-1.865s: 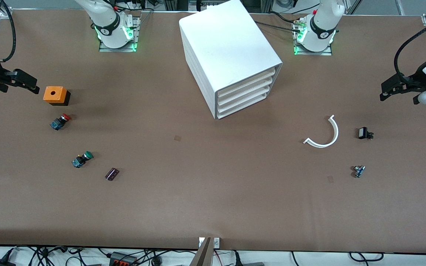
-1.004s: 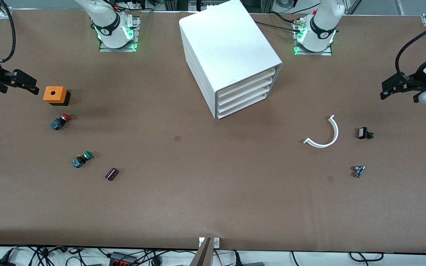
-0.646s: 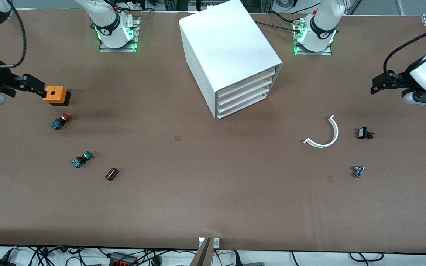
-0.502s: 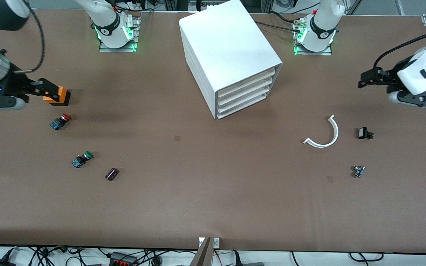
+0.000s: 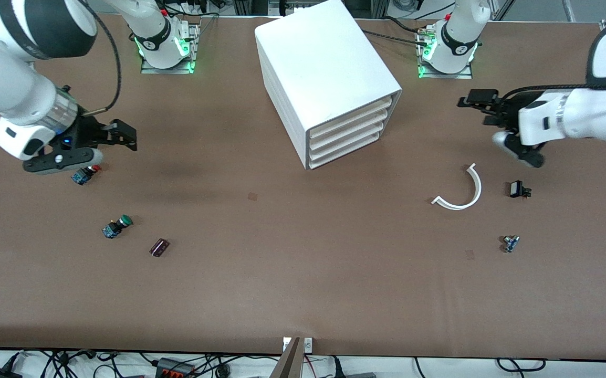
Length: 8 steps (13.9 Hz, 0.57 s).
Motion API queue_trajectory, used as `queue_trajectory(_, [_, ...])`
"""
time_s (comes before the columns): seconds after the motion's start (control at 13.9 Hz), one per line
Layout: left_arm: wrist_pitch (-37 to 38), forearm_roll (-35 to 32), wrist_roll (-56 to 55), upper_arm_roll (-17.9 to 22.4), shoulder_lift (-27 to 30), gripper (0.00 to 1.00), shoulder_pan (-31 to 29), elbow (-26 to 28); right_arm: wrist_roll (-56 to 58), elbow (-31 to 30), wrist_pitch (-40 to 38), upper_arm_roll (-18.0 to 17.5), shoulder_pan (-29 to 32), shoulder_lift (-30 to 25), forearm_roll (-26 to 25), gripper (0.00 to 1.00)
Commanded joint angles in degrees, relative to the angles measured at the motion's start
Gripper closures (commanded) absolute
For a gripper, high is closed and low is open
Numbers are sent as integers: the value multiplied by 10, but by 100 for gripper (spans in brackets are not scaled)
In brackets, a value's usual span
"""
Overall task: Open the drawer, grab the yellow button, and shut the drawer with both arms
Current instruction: 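Pull the drawer open with the left gripper while the right gripper approaches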
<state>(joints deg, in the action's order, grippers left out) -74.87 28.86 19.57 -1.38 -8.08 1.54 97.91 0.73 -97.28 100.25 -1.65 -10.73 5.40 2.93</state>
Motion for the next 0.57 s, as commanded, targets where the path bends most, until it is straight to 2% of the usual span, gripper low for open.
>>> queue_trajectory(0.0, [17,81,70,-16,-32,0,-4,3,-2,49,-4,3,-20,37,8,0])
queue_trajectory(0.14, [21,151,105,-18,-60,0,-4,14,-3,76,-3,2,-38,64,30,0])
queue_trajectory(0.36, [39,234,142,-31,-112,0,-3,32,-6,122,-2,2,-72,100,35,0])
queue_trajectory(0.5, [39,256,218,-43,-155,0,-5,34,-15,136,3,2,-95,111,35,0])
